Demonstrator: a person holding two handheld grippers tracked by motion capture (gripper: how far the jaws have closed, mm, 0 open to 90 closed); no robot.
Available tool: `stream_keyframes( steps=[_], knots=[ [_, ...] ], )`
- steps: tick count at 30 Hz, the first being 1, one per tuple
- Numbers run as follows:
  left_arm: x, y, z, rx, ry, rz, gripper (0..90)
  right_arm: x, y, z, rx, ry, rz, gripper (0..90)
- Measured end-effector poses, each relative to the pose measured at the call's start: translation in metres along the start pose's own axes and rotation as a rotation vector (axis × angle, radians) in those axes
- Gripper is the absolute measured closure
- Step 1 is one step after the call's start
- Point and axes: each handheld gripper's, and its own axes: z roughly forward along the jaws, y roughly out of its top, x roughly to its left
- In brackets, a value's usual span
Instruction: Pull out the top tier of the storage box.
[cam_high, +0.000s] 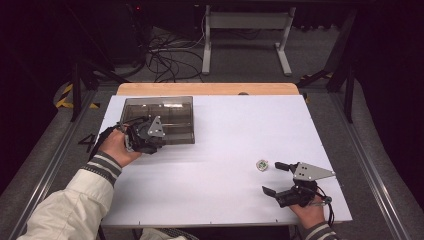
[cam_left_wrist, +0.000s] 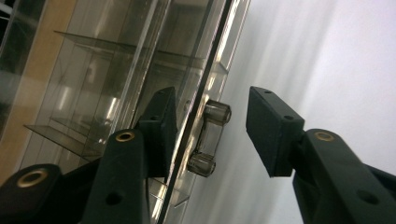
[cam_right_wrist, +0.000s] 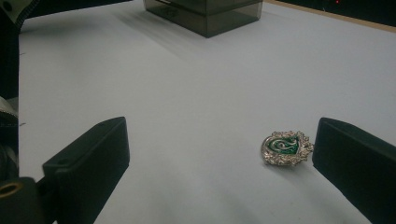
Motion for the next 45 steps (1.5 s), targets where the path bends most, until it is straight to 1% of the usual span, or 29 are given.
stream_keyframes(
  steps=[1, 2, 4, 6, 9, 14, 19, 21, 25, 32, 39, 42, 44, 45],
  knots=[
    [-0.001, 0.0, 0.002, 0.002, 0.004, 0.0, 54.8, 0.0, 0.0, 0.0, -0.002, 0.0, 0.001, 4.7],
    [0.0, 0.001, 0.002, 0.003, 0.012, 0.009, 56.1, 0.0, 0.0, 0.0, -0.002, 0.0, 0.002, 4.7],
    [-0.001, 0.001, 0.003, 0.002, 0.023, 0.006, 58.6, 0.0, 0.0, 0.0, -0.002, 0.001, 0.002, 4.7],
    [-0.001, 0.002, 0.004, 0.015, 0.042, 0.014, 63.7, 0.0, 0.0, 0.0, -0.002, 0.0, 0.002, 4.7],
    [-0.002, 0.003, 0.003, 0.015, 0.046, 0.011, 64.9, 0.0, 0.0, 0.0, -0.003, 0.0, 0.003, 4.7],
    [-0.006, 0.003, -0.002, 0.023, 0.034, 0.013, 65.2, 0.0, 0.0, 0.0, -0.005, 0.001, 0.004, 4.7],
    [-0.015, 0.004, -0.014, 0.03, 0.017, 0.026, 65.3, 0.0, 0.0, 0.0, -0.005, 0.001, 0.004, 4.7],
    [-0.019, 0.004, -0.016, 0.04, 0.021, 0.031, 65.3, 0.0, 0.0, 0.0, -0.004, 0.0, 0.003, 4.7],
    [-0.024, 0.002, -0.021, 0.04, 0.011, 0.025, 65.2, 0.0, 0.0, 0.0, -0.004, 0.0, 0.003, 4.7],
    [-0.029, 0.001, -0.023, 0.03, -0.008, 0.029, 65.4, 0.0, 0.0, 0.0, -0.002, -0.002, 0.002, 4.7],
    [-0.031, -0.001, -0.02, 0.039, -0.026, 0.022, 65.7, 0.0, 0.0, 0.0, 0.0, -0.002, 0.0, 4.7],
    [-0.03, -0.002, -0.021, 0.03, -0.037, 0.013, 63.6, 0.0, 0.0, 0.0, 0.002, -0.001, -0.001, 4.7],
    [-0.028, -0.002, -0.022, 0.015, -0.056, 0.005, 58.9, 0.0, 0.0, 0.0, 0.001, -0.003, -0.001, 4.7],
    [-0.028, -0.002, -0.022, 0.004, -0.059, 0.003, 55.8, 0.0, 0.0, 0.0, 0.001, -0.004, -0.001, 4.7]
  ],
)
